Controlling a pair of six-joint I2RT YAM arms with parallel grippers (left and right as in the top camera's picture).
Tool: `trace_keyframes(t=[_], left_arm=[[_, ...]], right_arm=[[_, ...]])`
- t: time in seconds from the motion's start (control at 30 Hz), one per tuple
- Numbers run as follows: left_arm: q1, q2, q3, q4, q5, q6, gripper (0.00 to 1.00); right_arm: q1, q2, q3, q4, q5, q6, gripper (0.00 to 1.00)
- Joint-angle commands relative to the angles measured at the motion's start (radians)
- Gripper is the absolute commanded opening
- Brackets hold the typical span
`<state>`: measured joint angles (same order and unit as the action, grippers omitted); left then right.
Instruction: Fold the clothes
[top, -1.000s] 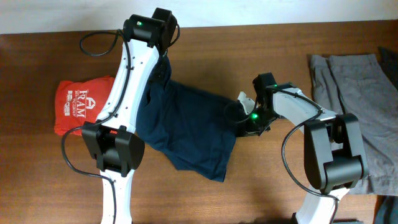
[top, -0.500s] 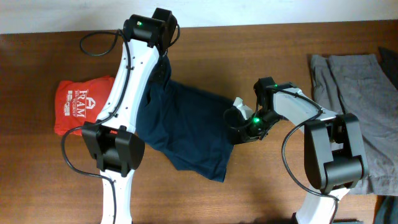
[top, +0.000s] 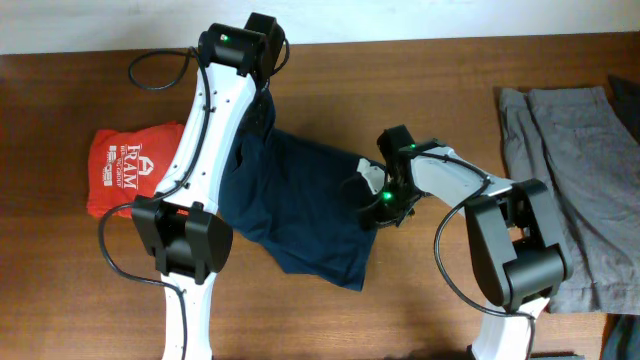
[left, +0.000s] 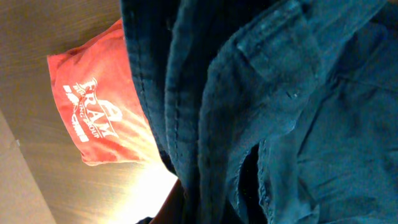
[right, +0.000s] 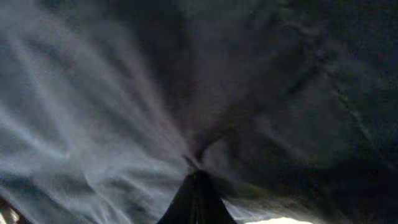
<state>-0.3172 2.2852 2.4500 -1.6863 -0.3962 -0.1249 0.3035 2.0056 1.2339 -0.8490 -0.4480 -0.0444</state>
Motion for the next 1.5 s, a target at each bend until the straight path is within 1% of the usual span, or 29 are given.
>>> trace_keyframes(t=[0.0, 0.1, 0.13, 0.17, 0.2, 0.47, 0.53, 0.63, 0.73, 0.83, 0.93, 1.13, 1.3, 1.47], left_arm=[[0.006, -0.048, 0.029, -0.002, -0.009, -0.016, 0.01], [0.005, -0.05, 0.029, -0.002, -0.007, -0.016, 0.01], [0.0, -0.055, 0.029, -0.002, 0.017, -0.011, 0.01], [-0.019, -0.074, 0.029, -0.002, 0.107, -0.005, 0.01], [-0.031, -0.085, 0.029, -0.002, 0.159, -0.005, 0.01], [-0.163, -0.12, 0.028, -0.002, 0.451, -0.006, 0.01], [-0.184, -0.12, 0.018, -0.002, 0.505, -0.014, 0.0], [-0.204, -0.12, -0.002, -0.002, 0.522, -0.047, 0.0], [-0.218, -0.12, -0.028, -0.002, 0.566, -0.046, 0.0], [-0.232, -0.12, -0.06, -0.002, 0.575, -0.047, 0.0], [-0.25, -0.12, -0.1, -0.002, 0.656, -0.046, 0.0], [-0.283, -0.12, -0.186, -0.002, 0.716, -0.047, 0.0], [-0.285, -0.12, -0.241, -0.002, 0.716, -0.047, 0.0], [-0.285, -0.12, -0.243, 0.007, 0.706, -0.047, 0.0]], right_arm=[[0.002, 0.024, -0.007, -0.014, 0.28, 0.184, 0.04], [0.002, 0.029, -0.007, -0.011, 0.275, 0.184, 0.04], [0.004, 0.033, -0.007, -0.009, 0.269, 0.183, 0.04], [0.005, 0.047, -0.007, -0.008, 0.247, 0.171, 0.04], [0.005, 0.055, -0.007, -0.009, 0.237, 0.164, 0.04], [0.004, 0.067, -0.007, -0.01, 0.22, 0.157, 0.04], [0.004, 0.067, -0.007, -0.01, 0.22, 0.158, 0.04], [0.004, 0.067, -0.007, -0.01, 0.22, 0.158, 0.04], [0.004, 0.067, -0.007, -0.01, 0.22, 0.158, 0.04], [0.004, 0.067, -0.007, -0.01, 0.22, 0.158, 0.04], [0.004, 0.067, -0.007, -0.011, 0.22, 0.158, 0.04], [0.004, 0.067, -0.007, -0.011, 0.219, 0.158, 0.04], [0.003, 0.067, -0.007, -0.011, 0.217, 0.158, 0.04], [0.002, 0.054, -0.003, -0.012, 0.217, 0.158, 0.04]])
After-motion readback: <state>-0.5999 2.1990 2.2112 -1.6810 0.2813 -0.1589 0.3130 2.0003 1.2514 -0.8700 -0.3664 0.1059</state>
